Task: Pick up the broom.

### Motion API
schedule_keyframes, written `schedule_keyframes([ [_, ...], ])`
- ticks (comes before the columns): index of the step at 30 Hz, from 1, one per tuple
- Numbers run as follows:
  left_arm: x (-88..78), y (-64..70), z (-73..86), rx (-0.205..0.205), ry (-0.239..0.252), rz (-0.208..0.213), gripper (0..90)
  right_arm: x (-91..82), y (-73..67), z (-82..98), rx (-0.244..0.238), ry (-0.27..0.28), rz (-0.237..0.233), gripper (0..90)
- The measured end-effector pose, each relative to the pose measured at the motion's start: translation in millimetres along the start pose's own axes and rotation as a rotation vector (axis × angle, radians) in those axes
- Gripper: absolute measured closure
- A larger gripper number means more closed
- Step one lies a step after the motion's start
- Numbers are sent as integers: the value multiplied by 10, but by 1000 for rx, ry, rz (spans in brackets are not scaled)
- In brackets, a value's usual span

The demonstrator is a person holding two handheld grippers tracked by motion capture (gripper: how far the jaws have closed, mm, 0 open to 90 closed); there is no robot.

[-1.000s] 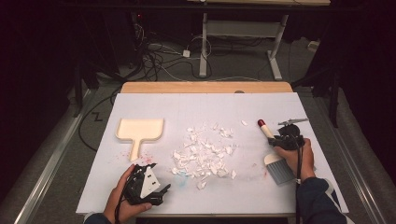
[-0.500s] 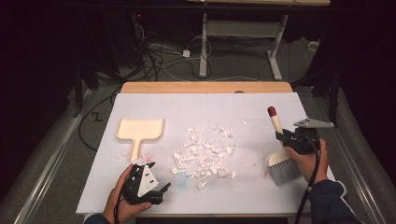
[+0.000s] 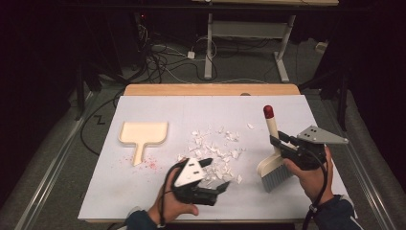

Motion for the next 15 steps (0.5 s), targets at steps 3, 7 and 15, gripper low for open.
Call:
schedule_keyframes([
  [3, 265, 135, -99, 2, -3, 7, 202, 9, -166, -23, -23, 10, -33, 716],
  [7, 537, 205, -104, -31, -15, 24, 251, 18, -349, -35, -57, 14, -62, 715],
  [15, 745, 153, 22, -98, -48, 36, 377, -5, -647, -72, -106, 31, -123, 715],
])
Point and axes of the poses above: each handheld gripper's, and its own axes: x roughly forward along the jaws, z roughly out of its underside, y roughly to its right, the point moved 5 cm from there along x, roughly forward along the jaws, and after that the axes turned 1 degree about -z, right-handed, at the moved point
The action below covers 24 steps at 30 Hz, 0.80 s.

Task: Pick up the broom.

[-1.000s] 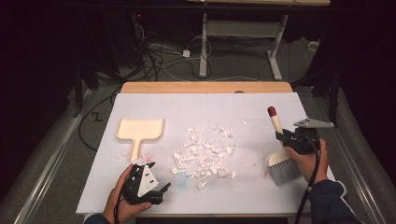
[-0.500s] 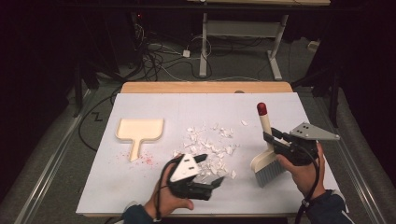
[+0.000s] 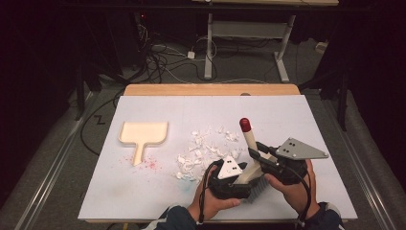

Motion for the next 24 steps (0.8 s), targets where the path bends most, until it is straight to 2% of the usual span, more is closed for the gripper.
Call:
schedule_keyframes([
  [2, -22, -8, 5, 4, 15, 16, 462, -10, -54, -21, -16, 9, 0, 714],
  [4, -35, -15, 16, 8, 5, 23, 545, -19, -92, -35, -26, 10, -7, 713],
  [5, -44, -25, 22, 10, 6, 9, 585, -24, -93, -38, -25, 14, -2, 713],
  [9, -127, -92, 19, 28, -12, 26, 626, -57, -83, -51, -16, 24, -32, 707],
  [12, -246, -135, 0, 74, -32, 46, 644, -108, -58, -70, -26, 51, -90, 654],
  [13, -306, -155, -1, 90, -33, 69, 646, -126, -49, -73, -39, 50, -115, 613],
  [14, -345, -172, 1, 99, -30, 87, 646, -137, -40, -67, -59, 34, -166, 565],
  [16, -442, -217, 9, 124, -36, 105, 647, -164, -23, -39, -94, 13, -205, 513],
  [18, -528, -245, 36, 167, -58, 130, 647, -190, -33, 23, -144, -22, -274, 466],
  [21, -624, -251, 115, 226, -104, 182, 647, -176, -55, 129, -186, -67, -348, 420],
  [22, -644, -243, 143, 241, -114, 187, 646, -153, -75, 164, -203, -80, -362, 387],
  [23, -662, -234, 169, 252, -127, 204, 646, -122, -105, 201, -218, -94, -389, 388],
  [24, -662, -234, 169, 252, -127, 204, 646, -122, -105, 201, -218, -94, -389, 388],
])
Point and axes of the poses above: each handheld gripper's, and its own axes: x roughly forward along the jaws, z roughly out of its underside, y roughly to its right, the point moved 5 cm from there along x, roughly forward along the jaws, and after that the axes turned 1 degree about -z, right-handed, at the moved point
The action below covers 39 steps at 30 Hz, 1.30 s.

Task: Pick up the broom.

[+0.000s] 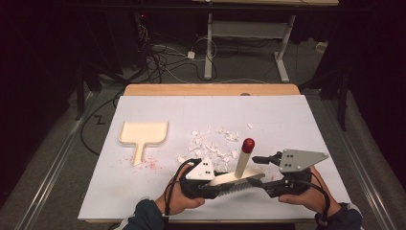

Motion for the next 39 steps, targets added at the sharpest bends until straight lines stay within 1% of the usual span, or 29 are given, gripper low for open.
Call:
schedule_keyframes([
  [1, -20, 44, 39, 17, -12, 27, 646, 140, -80, 79, -21, -58, -112, 367],
  [2, -25, 57, 48, 21, -17, 41, 646, 181, -107, 101, -28, -75, -143, 366],
  [3, -36, 82, 62, 40, -27, 67, 646, 221, -133, 124, -33, -93, -166, 369],
  [4, -36, 82, 62, 40, -27, 67, 646, 221, -133, 124, -33, -93, -166, 369],
  [5, -41, 116, 71, 59, -32, 89, 646, 338, -178, 179, -53, -132, -182, 380],
  [6, -42, 134, 73, 70, -35, 103, 645, 368, -189, 191, -57, -139, -187, 396],
  [7, -44, 150, 73, 79, -37, 114, 645, 403, -205, 203, -55, -143, -211, 403],
  [8, -47, 156, 69, 86, -38, 115, 645, 435, -233, 210, -42, -144, -243, 437],
  [10, -52, 161, 64, 82, -27, 137, 645, 497, -291, 226, -55, -146, -293, 557],
  [11, -56, 152, 69, 74, -23, 150, 642, 539, -309, 228, -77, -146, -311, 591],
  [12, -69, 130, 74, 57, -4, 167, 630, 551, -333, 228, -73, -141, -327, 656],
  [13, -69, 130, 74, 57, -4, 167, 617, 537, -364, 232, -43, -150, -340, 671],
  [15, -80, 96, 72, 55, 7, 144, 594, 549, -345, 219, -49, -133, -338, 678],
  [17, -97, 62, 70, 62, 9, 98, 539, 537, -332, 218, -47, -137, -317, 680],
  [18, -106, 38, 77, 77, -6, 55, 498, 537, -307, 214, -60, -130, -297, 680],
  [19, -120, 13, 82, 85, -15, 13, 427, 523, -286, 215, -50, -138, -281, 680],
  [21, -180, -47, 93, 66, -3, -77, 317, 482, -237, 199, -40, -118, -251, 681],
  [24, -320, -121, 108, 57, 26, -178, 240, 388, -152, 164, -1, -98, -180, 680],
  [25, -370, -148, 121, 58, 30, -227, 229, 362, -133, 160, 17, -99, -161, 680],
  [27, -478, -200, 175, 69, 22, -320, 195, 308, -60, 149, 23, -85, -118, 680],
  [29, -586, -247, 261, 68, 20, -392, 189, 247, 10, 145, 41, -71, -81, 680],
  [30, -586, -247, 261, 68, 20, -392, 184, 214, 49, 143, 49, -62, -55, 680],
  [31, -651, -273, 332, 68, 10, -427, 171, 171, 100, 141, 64, -48, -34, 680],
  [33, -801, -327, 533, 43, -6, -499, 171, 115, 173, 142, 84, -27, -1, 681],
  [34, -850, -341, 599, 28, 0, -518, 171, 76, 222, 146, 96, -23, 19, 681],
  [35, -850, -341, 599, 28, 0, -518, 171, 44, 260, 150, 105, -18, 34, 681],
  [37, -946, -365, 746, -12, -8, -547, 171, 13, 298, 154, 110, -13, 50, 681],
  [38, -996, -380, 822, -30, -15, -571, 171, -47, 370, 165, 121, -7, 85, 680],
  [39, -1072, -409, 954, -71, -28, -598, 171, -72, 407, 170, 130, -2, 104, 681],
])
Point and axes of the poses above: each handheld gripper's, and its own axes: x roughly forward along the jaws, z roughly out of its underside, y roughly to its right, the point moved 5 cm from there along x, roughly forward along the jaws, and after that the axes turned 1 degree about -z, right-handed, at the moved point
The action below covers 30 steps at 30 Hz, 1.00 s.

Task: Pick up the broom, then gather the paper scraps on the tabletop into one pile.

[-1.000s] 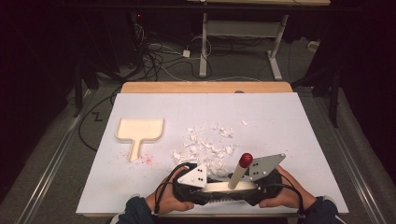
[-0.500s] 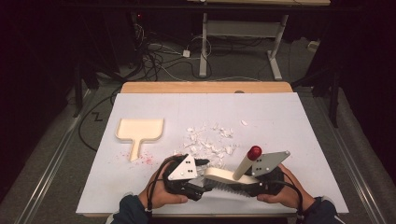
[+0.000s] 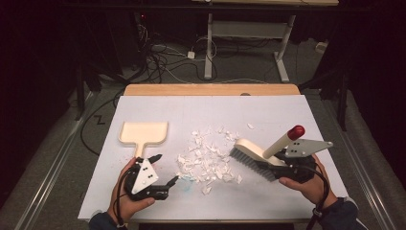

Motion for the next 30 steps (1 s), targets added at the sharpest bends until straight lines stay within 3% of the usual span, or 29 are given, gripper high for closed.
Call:
schedule_keyframes([
  [1, 0, 0, 0, 0, 0, 0, 171, -17, 30, 1, 6, 5, 11, 680],
  [2, -29, -62, 141, -13, -38, -42, 171, -41, 81, 10, 17, 9, 26, 680],
  [3, -45, -84, 209, -30, -52, -56, 171, -53, 111, 16, 23, 14, 38, 681],
  [4, -54, -91, 244, -33, -62, -63, 171, -80, 163, 23, 23, 31, 78, 681],
  [5, -54, -91, 244, -33, -62, -63, 171, -80, 163, 23, 23, 31, 78, 681],
  [7, -61, -74, 322, 9, -105, -107, 171, -106, 237, 34, 31, 52, 126, 681],
  [9, -75, -46, 368, -2, -108, -104, 171, -101, 350, 74, 39, 40, 194, 681],
  [17, -56, -21, 492, -2, -152, -102, 170, -72, 552, 173, 68, 10, 282, 682],
  [21, -51, -14, 529, 12, -176, -109, 170, -68, 681, 203, 29, -24, 386, 682],
  [22, -51, -14, 529, 12, -176, -109, 170, -68, 681, 203, 29, -24, 386, 682],
  [23, -52, -16, 530, 10, -176, -110, 170, -59, 769, 226, 23, -39, 444, 682],
  [26, -60, -29, 523, 11, -165, -111, 170, -18, 876, 249, 19, -57, 481, 682],
  [27, -60, -41, 532, 0, -165, -115, 170, 63, 989, 272, 14, -93, 519, 682],
  [30, -60, -54, 535, 4, -160, -115, 170, 171, 1090, 298, 13, -127, 547, 682],
])
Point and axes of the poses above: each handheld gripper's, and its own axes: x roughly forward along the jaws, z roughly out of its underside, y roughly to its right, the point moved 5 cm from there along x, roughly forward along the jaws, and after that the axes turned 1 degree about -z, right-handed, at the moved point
